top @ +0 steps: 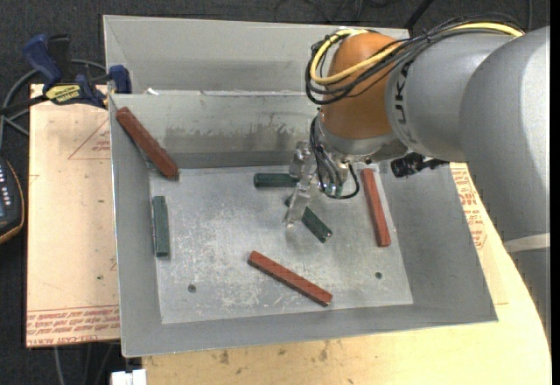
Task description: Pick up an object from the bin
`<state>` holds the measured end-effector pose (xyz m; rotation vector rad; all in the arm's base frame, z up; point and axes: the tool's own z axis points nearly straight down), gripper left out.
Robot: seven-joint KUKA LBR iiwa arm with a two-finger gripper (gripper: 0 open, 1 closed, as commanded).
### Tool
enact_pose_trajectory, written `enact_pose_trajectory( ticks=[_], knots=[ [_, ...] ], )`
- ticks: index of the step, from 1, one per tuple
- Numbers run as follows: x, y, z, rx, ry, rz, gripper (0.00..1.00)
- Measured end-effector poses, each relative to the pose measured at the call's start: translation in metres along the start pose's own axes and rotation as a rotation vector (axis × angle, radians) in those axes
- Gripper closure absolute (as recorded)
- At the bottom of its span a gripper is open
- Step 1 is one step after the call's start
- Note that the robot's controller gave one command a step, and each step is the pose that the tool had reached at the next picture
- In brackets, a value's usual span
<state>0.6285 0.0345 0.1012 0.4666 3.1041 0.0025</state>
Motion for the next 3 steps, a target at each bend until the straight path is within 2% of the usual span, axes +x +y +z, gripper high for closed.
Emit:
enact_pose_trajectory(
  ticks=[1, 2, 3],
  knots=[
    [0.021, -0.02, 0.002, 0.002, 0.003, 0.158, 0.0],
    [0.022, -0.026, 0.031, 0.001, 0.0, 0.079, 0.0],
    [0.022, -0.026, 0.031, 0.001, 0.0, 0.08, 0.0]
  ],
)
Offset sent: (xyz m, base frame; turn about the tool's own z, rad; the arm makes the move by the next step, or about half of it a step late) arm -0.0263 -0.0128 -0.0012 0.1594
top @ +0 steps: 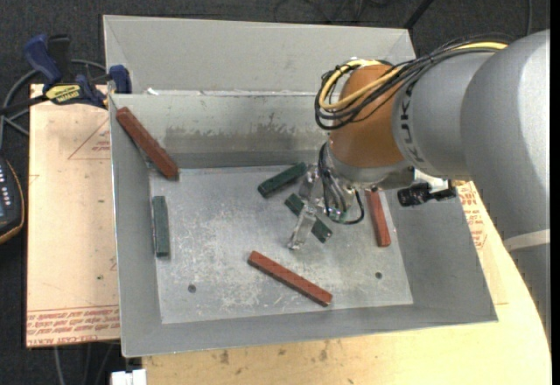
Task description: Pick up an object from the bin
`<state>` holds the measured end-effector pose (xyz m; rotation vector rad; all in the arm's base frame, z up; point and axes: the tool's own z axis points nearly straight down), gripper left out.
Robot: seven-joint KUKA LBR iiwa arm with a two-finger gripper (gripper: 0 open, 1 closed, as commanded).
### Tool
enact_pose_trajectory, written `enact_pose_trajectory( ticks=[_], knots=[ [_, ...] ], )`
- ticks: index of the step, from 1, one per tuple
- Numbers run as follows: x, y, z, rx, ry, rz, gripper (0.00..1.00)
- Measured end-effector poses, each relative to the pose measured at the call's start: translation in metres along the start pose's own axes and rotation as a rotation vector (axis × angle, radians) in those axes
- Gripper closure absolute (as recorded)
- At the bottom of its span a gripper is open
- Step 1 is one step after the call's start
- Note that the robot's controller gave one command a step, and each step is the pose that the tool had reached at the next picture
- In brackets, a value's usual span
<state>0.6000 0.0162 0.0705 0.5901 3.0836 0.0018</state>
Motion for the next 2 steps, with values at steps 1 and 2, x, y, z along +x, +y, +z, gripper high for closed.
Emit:
enact_pose_trajectory(
  ticks=[1, 2],
  knots=[
    [0.0, 0.0, -0.001, 0.0, 0.0, 0.0, 1.0],
    [-0.002, 0.001, -0.05, -0.002, -0.005, -0.001, 1.0]
  ],
)
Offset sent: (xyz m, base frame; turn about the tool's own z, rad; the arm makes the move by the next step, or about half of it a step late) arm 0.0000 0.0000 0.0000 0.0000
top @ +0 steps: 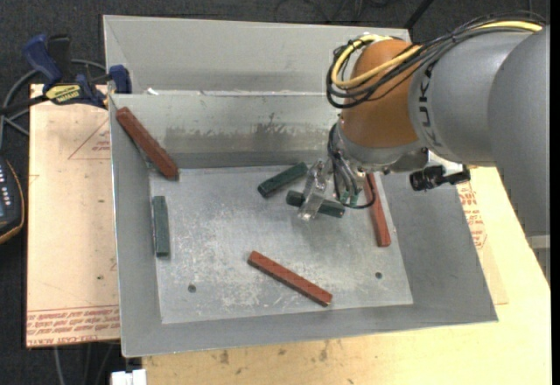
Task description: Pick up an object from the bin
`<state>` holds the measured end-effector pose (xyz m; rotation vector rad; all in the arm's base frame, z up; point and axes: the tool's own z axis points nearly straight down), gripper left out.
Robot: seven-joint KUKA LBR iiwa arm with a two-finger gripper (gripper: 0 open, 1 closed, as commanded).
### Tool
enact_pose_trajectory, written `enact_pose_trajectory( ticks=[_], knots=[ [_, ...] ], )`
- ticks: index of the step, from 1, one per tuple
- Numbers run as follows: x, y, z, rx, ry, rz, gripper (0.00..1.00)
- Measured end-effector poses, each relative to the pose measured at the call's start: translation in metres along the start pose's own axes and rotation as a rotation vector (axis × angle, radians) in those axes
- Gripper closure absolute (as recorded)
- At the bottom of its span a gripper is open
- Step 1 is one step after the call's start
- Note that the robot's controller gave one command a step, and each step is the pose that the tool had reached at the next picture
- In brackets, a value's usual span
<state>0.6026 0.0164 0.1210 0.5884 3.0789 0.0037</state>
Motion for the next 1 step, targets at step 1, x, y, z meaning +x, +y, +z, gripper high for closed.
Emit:
enact_pose_trajectory(
  ticks=[1],
  knots=[
    [-0.0021, 0.0011, -0.0543, -0.001, -0.001, -0.002, 1.0]
  ],
)
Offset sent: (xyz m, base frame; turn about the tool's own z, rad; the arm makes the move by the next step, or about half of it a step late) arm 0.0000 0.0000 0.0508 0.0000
